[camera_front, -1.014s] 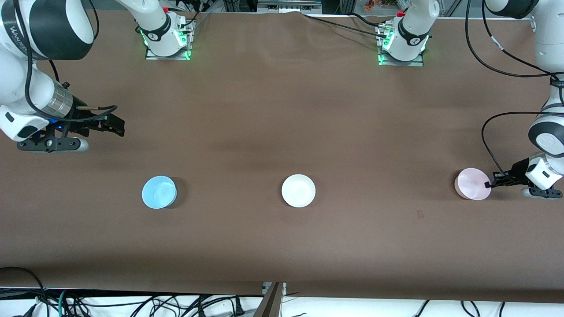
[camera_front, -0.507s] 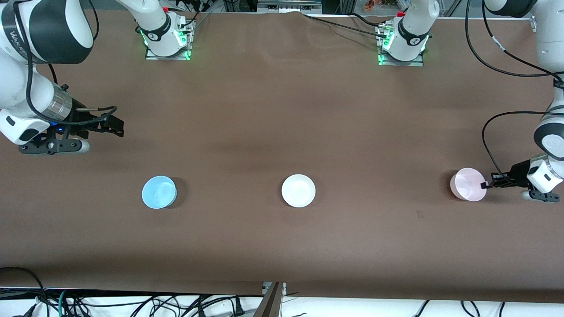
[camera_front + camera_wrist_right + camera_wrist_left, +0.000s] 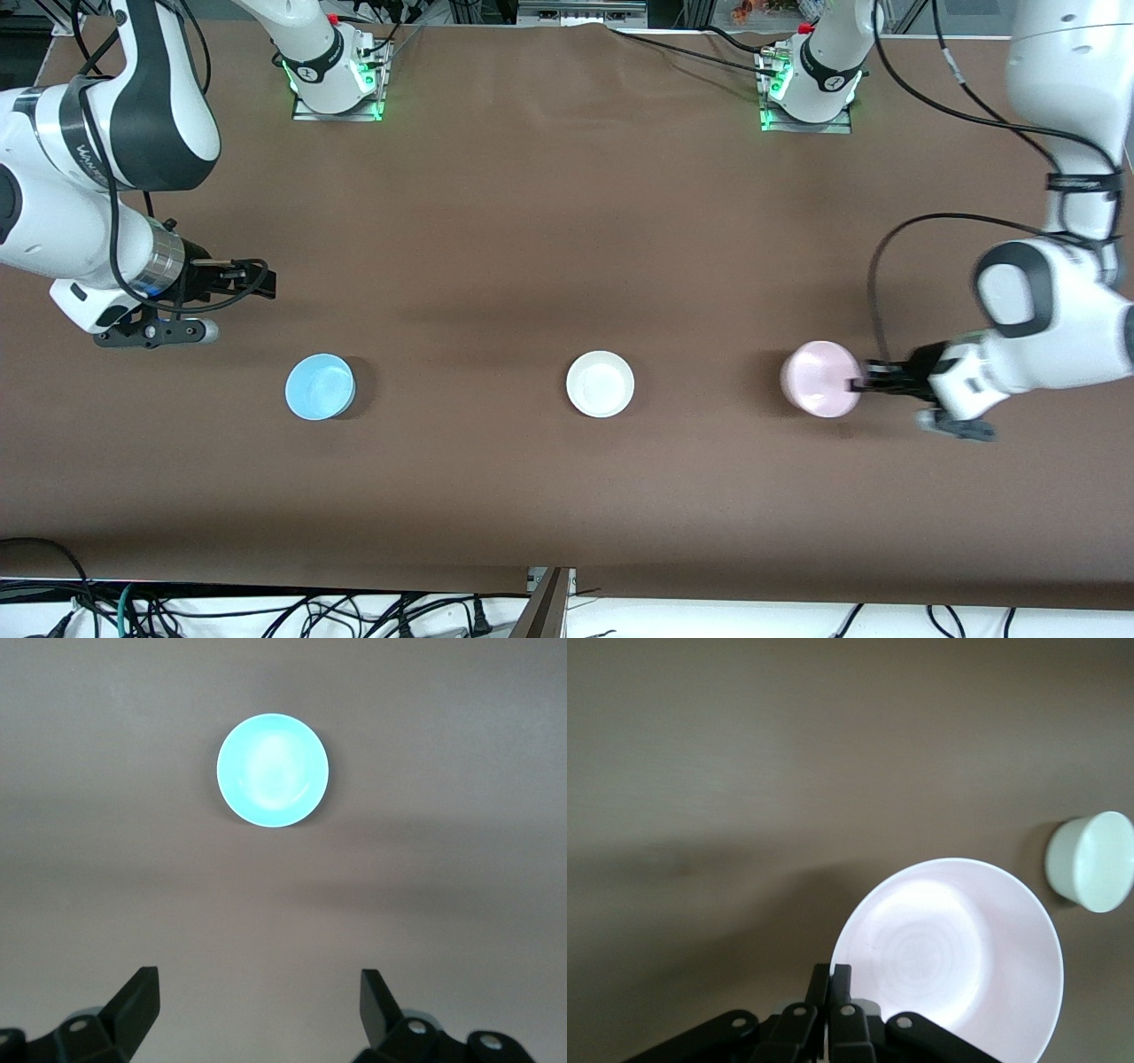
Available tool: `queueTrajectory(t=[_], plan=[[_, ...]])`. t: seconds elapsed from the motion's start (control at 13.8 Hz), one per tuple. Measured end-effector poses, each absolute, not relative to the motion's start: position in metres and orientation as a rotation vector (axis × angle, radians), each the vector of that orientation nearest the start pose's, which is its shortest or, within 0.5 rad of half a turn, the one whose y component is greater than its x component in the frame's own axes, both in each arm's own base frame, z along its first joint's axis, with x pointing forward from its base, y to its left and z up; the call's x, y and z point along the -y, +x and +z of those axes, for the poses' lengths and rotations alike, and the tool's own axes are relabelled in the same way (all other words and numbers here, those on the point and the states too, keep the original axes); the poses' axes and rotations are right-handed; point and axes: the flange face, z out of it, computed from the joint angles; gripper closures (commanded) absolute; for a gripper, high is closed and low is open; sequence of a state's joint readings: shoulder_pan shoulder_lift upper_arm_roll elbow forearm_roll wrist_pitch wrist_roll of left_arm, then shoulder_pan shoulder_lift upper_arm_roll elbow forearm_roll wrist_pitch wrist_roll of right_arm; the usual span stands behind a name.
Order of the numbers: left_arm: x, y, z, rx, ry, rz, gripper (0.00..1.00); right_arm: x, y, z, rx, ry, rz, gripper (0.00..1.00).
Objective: Stack pink and blue bowls on white bowl
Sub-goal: 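Carry the pink bowl onto the white bowl while the right gripper reaches blue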
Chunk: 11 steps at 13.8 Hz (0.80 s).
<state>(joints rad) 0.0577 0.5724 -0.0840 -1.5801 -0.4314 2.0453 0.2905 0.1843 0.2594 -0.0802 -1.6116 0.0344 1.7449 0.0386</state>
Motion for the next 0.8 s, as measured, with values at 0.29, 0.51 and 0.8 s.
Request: queueTrajectory(t=[0.29,0.51,0.8], plan=[[0.171,0.674,0.311,0.097,-3.506,0.112,1.00,-0.065,0.635,0.448,0.069,-3.132,0.130,0.00],[0.246,0.658,0.300,0.222,-3.481,0.095,1.00,-0.064,0.656,0.387,0.059,-3.141,0.068,0.00],[0.310,0.649,0.289,0.281,-3.436,0.025,1.00,-0.057,0.684,0.297,0.139,-3.151,-0.059,0.02]])
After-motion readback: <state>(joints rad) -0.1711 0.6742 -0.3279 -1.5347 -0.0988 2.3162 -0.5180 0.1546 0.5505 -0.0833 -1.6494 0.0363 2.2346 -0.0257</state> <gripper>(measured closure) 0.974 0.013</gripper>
